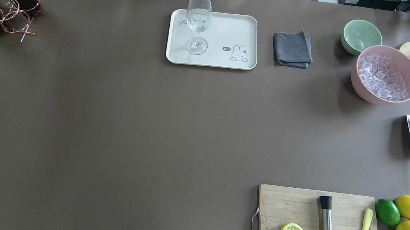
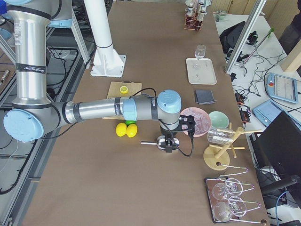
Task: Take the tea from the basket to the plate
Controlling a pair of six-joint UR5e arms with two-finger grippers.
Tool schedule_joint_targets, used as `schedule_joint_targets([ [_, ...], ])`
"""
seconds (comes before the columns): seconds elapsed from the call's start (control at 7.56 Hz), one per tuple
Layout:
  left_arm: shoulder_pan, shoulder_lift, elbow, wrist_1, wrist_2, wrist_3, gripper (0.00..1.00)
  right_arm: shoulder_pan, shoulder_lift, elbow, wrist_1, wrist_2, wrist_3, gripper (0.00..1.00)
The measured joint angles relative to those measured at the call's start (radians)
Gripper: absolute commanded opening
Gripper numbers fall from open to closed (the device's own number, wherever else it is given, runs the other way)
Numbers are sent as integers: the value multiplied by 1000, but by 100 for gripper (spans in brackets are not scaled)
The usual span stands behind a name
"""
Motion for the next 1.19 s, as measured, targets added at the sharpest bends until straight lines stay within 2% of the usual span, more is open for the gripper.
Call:
schedule_joint_targets([
  [0.26,-22,-5,-44,45,-5,-15,0,-44,50,9,0,55,0,100],
  [0.4,-30,-6,-94,110,-7,-15,0,-70,78,19,0,67,0,100],
  [0.66,-24,0,-284,314,-8,-17,0,-128,134,43,6,75,0,100],
  [0.79,2,-3,-387,422,-8,-27,0,-156,154,46,47,76,0,100],
  [0.93,46,-6,-488,504,-8,-71,0,-189,162,39,146,77,2,100],
  [1.19,171,-27,-633,576,-1,-219,0,-265,168,25,321,75,3,100],
])
